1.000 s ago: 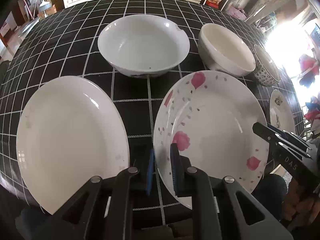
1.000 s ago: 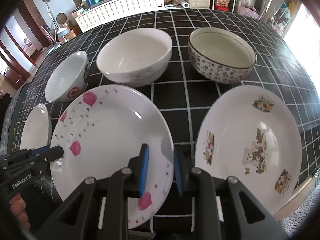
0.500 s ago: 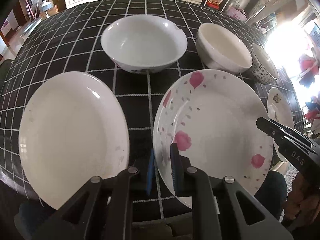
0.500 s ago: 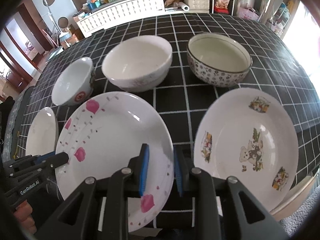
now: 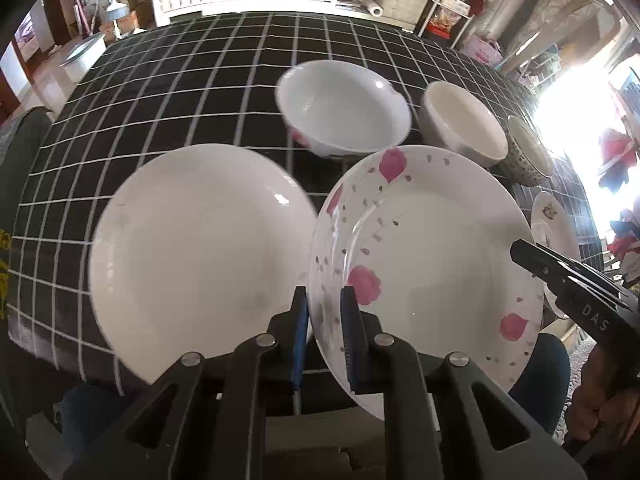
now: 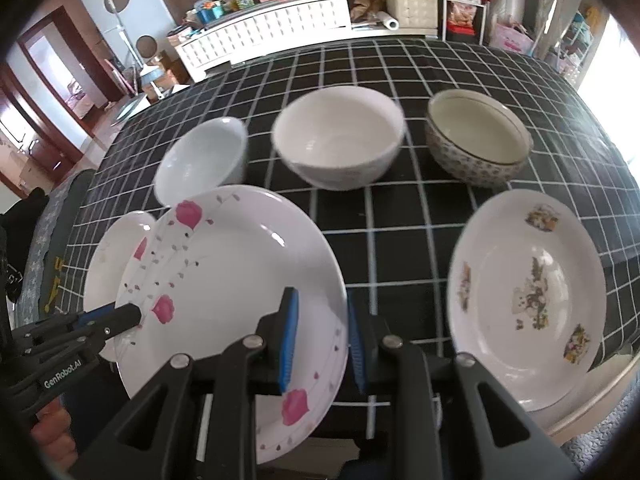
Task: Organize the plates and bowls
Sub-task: 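Lift the pink-petal plate and lower it onto the plain white plate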
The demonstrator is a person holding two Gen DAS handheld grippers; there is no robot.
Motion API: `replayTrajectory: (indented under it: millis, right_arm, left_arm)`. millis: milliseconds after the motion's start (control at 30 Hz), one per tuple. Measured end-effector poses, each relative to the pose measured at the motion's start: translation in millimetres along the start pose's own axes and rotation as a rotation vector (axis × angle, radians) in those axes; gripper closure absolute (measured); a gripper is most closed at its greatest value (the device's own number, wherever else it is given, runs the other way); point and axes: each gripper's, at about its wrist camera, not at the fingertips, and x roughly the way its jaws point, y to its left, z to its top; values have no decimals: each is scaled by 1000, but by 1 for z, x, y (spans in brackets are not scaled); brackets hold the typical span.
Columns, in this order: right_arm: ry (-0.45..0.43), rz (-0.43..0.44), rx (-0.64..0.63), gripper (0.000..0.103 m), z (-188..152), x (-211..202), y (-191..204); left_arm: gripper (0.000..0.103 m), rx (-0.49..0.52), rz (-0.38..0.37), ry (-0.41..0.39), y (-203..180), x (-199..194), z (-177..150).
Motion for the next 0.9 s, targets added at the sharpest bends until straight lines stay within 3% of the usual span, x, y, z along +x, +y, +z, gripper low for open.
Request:
replayTrajectory:
  millis: [500, 900]
  right_arm:
    - [41, 54, -96, 75, 2, 17, 78]
    - [97, 67, -158, 75, 4, 44, 126]
  left_arm:
    - [89, -99, 67, -41, 77, -38, -15]
    - [89, -180, 94, -51, 131, -43, -20]
